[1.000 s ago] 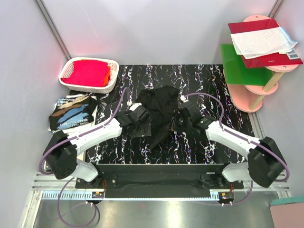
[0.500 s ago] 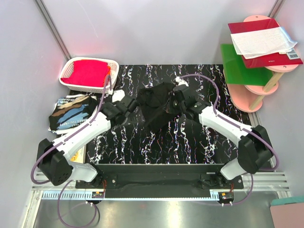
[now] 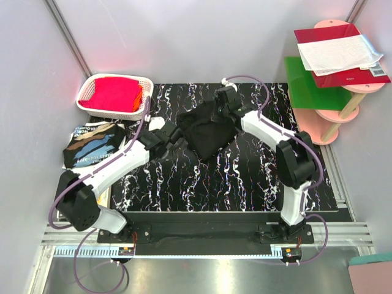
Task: Fold and stack the t-shirts
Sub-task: Fold the long partially folded tshirt into a neat square
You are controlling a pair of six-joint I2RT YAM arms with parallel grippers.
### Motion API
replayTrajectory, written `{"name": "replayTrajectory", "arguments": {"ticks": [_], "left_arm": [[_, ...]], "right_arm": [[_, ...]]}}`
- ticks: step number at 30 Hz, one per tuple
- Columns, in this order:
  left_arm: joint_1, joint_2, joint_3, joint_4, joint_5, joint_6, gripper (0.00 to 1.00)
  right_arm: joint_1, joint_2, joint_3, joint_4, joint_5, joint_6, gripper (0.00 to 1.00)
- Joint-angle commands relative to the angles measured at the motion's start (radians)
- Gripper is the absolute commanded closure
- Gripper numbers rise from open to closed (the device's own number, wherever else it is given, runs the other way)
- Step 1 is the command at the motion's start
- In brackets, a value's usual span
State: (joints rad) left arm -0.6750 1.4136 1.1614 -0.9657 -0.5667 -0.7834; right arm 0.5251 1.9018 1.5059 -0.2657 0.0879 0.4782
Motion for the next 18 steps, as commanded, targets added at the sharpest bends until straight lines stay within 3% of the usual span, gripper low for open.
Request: {"name": "replayTrajectory", "arguments": {"ticks": [1,6,11,13,15,18], "left_arm": [[0.000,0.024,-0.052,0.054,0.031,0.001,0.09],[-0.005,0.065,-0.086,0.082,0.050,-0.004,0.09],[-0.006,0.122,-0.082,0.100,0.057,-0.001,0.09],[-0.006,0.153,-0.065,0.111,0.060,0.007,0.08],[-0.006,0.180,-0.030,0.116,0.065,0.019,0.04],[-0.006,0.209,0.027,0.130,0.067,0.048,0.01]], "right_arm": [[-0.048,0.109,0.195,0.036,-0.048,-0.044,0.99],[-0.060,0.270,0.404,0.002,-0.152,-0.104,0.96],[-0.062,0.569,0.808,-0.183,-0.217,-0.128,0.92],[-0.065,0.715,1.020,-0.312,-0.229,-0.131,0.71],[-0.068,0.791,1.135,-0.407,-0.212,-0.131,0.37],[-0.068,0.717,1.031,-0.394,-0.128,-0.148,0.14]]}}
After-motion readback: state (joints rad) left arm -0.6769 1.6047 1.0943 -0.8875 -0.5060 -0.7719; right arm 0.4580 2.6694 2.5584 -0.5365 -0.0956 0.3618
